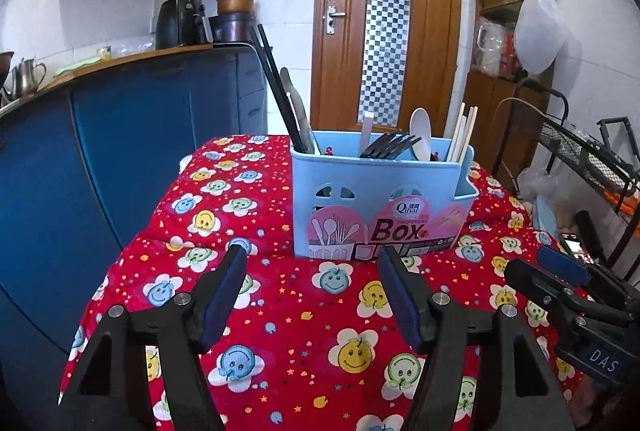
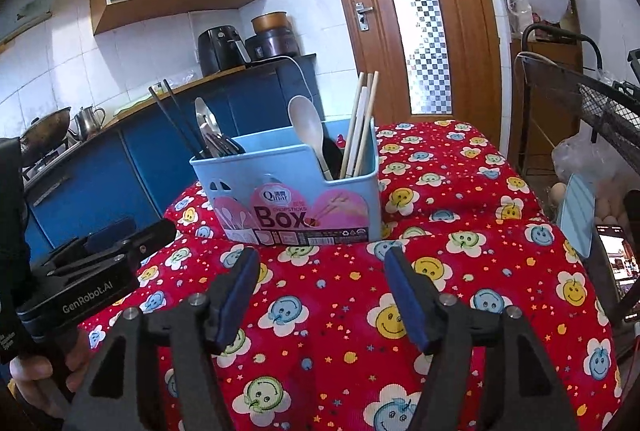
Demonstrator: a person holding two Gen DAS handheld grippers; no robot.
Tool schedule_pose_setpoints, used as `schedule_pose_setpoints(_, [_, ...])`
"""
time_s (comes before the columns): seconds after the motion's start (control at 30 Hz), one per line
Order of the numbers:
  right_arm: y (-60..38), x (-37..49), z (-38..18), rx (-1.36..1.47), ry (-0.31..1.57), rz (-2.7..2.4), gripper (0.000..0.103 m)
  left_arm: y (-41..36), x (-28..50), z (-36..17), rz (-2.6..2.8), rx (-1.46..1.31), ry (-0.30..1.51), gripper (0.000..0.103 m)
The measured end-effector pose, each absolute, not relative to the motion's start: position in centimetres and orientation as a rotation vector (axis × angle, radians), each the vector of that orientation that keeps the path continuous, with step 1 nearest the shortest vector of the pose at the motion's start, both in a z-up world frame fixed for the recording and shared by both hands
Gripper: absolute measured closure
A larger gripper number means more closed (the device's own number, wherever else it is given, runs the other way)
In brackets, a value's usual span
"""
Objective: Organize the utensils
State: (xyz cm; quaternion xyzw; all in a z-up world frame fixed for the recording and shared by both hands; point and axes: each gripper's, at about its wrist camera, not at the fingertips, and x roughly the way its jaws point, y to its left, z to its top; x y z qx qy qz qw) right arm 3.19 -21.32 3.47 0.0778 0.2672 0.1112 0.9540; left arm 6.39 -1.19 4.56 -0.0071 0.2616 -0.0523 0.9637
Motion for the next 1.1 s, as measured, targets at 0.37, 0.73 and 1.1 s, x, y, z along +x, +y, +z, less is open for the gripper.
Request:
schedule_pose_setpoints(0.37, [-21.12, 3.28, 3.28, 0.167, 0.552, 0.235, 0.035, -1.29, 6.44, 4.48, -0.098, -0.008, 0.524, 0.034])
schedule_pose_setpoints(0.73, [-21.06, 3.24, 3.34, 0.166, 0.551, 0.236, 0.035, -1.26, 6.25, 4.65, -0.101, -0.014, 0.517, 0.034])
schedule_pose_setpoints(1.1, [-21.01, 3.22, 3.42, 0.166, 0.55, 0.236, 0.035, -1.18, 6.16, 4.8, -0.099, -0.015, 0.512, 0.034])
